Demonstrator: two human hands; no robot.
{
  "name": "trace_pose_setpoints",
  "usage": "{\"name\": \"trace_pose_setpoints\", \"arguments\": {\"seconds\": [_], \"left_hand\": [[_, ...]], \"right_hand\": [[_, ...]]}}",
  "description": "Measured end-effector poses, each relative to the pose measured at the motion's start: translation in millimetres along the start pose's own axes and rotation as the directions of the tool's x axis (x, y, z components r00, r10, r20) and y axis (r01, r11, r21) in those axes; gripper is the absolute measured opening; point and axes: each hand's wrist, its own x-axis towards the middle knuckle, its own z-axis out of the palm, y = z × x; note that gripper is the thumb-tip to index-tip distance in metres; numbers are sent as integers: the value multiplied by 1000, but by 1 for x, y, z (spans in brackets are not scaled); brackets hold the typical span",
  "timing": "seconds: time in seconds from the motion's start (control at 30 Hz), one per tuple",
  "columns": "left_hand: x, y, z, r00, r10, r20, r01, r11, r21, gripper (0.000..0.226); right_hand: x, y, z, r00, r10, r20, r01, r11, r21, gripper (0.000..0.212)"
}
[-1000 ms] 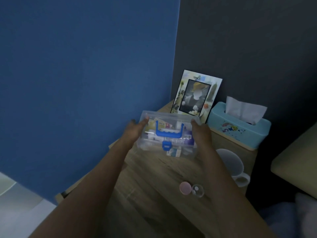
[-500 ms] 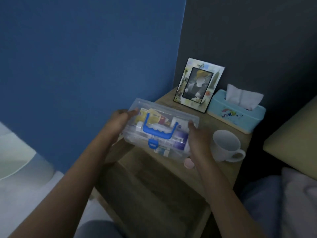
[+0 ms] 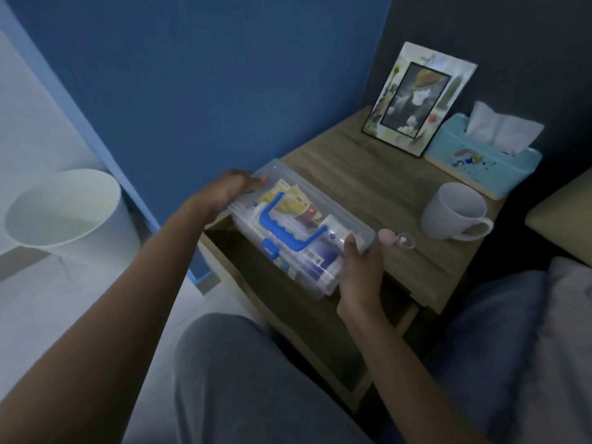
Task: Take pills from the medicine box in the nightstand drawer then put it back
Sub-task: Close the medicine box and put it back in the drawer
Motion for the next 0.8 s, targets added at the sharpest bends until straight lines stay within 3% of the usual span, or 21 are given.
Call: {"name": "trace_pose_setpoints", "arguments": {"seconds": [0.1, 0.27, 0.4, 0.53, 0.8], "left_hand": [[6, -13, -3, 999, -17, 31, 14, 996, 85, 42], [18, -28, 5, 991, -105, 83, 84, 970, 227, 36], [27, -43, 19, 979, -175, 106, 139, 950, 279, 37], [29, -60, 26, 961, -232, 148, 179, 937, 300, 21], [32, -78, 34, 933, -338, 120, 282, 898, 338, 32]], "right_hand": [[-4, 14, 1, 999, 40, 4, -40, 999, -6, 44], [1, 43, 6, 996, 76, -39, -78, 996, -51, 51], [16, 65, 10, 989, 114, -94, -119, 992, -43, 52], [36, 82, 14, 976, 150, -156, -156, 987, -26, 48], [63, 100, 17, 969, 157, -190, -181, 976, -121, 46]]}}
